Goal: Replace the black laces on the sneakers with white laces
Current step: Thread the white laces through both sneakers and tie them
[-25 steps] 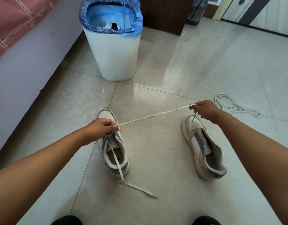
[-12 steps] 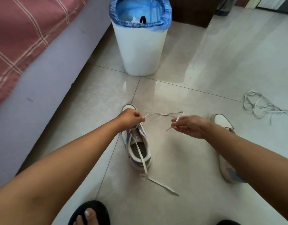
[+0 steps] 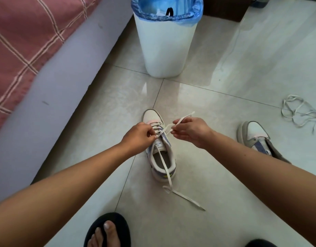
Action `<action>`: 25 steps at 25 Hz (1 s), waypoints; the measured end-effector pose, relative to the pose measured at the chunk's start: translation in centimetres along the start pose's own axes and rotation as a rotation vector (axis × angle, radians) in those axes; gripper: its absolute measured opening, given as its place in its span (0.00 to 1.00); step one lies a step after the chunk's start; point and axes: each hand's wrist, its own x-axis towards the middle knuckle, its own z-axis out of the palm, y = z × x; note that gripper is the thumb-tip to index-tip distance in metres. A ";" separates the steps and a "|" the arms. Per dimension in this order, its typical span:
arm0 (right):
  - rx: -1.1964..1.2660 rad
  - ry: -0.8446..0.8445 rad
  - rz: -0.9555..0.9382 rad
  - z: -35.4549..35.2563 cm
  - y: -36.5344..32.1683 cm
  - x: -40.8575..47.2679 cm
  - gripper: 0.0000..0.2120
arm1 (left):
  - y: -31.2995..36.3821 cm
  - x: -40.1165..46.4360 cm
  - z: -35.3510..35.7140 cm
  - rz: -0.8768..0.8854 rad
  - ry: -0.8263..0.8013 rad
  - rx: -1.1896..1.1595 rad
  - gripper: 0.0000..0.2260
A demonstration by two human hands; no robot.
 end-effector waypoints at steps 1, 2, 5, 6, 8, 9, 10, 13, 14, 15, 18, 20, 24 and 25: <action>-0.028 0.004 -0.003 0.1 0.1 0.0 0.07 | 0.0 -0.1 0.2 0.009 -0.001 -0.001 0.05; -0.050 0.014 -0.008 0.3 0.3 0.0 0.07 | 0.1 -0.2 0.3 0.016 -0.003 0.000 0.05; -0.094 0.068 -0.029 0.6 0.5 0.1 0.06 | 0.4 -0.1 0.3 0.015 -0.011 0.001 0.05; -0.102 0.079 -0.042 0.7 0.4 0.2 0.07 | 0.4 -0.1 0.3 0.012 -0.012 0.001 0.05; -0.103 0.079 -0.068 0.8 0.4 0.2 0.07 | 0.4 -0.1 0.3 0.007 -0.013 -0.001 0.05; -0.103 0.076 -0.077 0.8 0.5 0.2 0.07 | 0.4 -0.2 0.3 0.003 -0.015 -0.001 0.05; -0.105 0.076 -0.084 0.8 0.6 0.1 0.07 | 0.4 -0.2 0.3 -0.001 -0.017 -0.002 0.05; -0.113 0.084 -0.101 1.0 0.9 0.2 0.08 | 0.4 -0.3 0.4 -0.001 -0.024 0.001 0.05; -0.116 0.091 -0.103 1.0 0.9 0.3 0.08 | 0.4 -0.3 0.4 -0.001 -0.027 0.002 0.06; -0.120 0.097 -0.104 1.0 0.9 0.4 0.09 | 0.5 -0.3 0.4 -0.002 -0.028 0.001 0.06; -0.143 0.099 -0.107 1.0 0.9 0.4 0.09 | 0.5 -0.3 0.5 -0.006 -0.033 0.001 0.06; -0.148 0.098 -0.109 1.0 1.0 0.4 0.09 | 0.5 -0.3 0.6 -0.008 -0.034 0.002 0.06; -0.136 0.095 -0.122 1.4 1.4 0.3 0.10 | 0.5 -0.2 0.8 -0.028 -0.033 0.001 0.06; -0.144 0.091 -0.127 1.5 1.5 0.2 0.10 | 0.6 -0.2 0.9 -0.035 -0.031 -0.001 0.06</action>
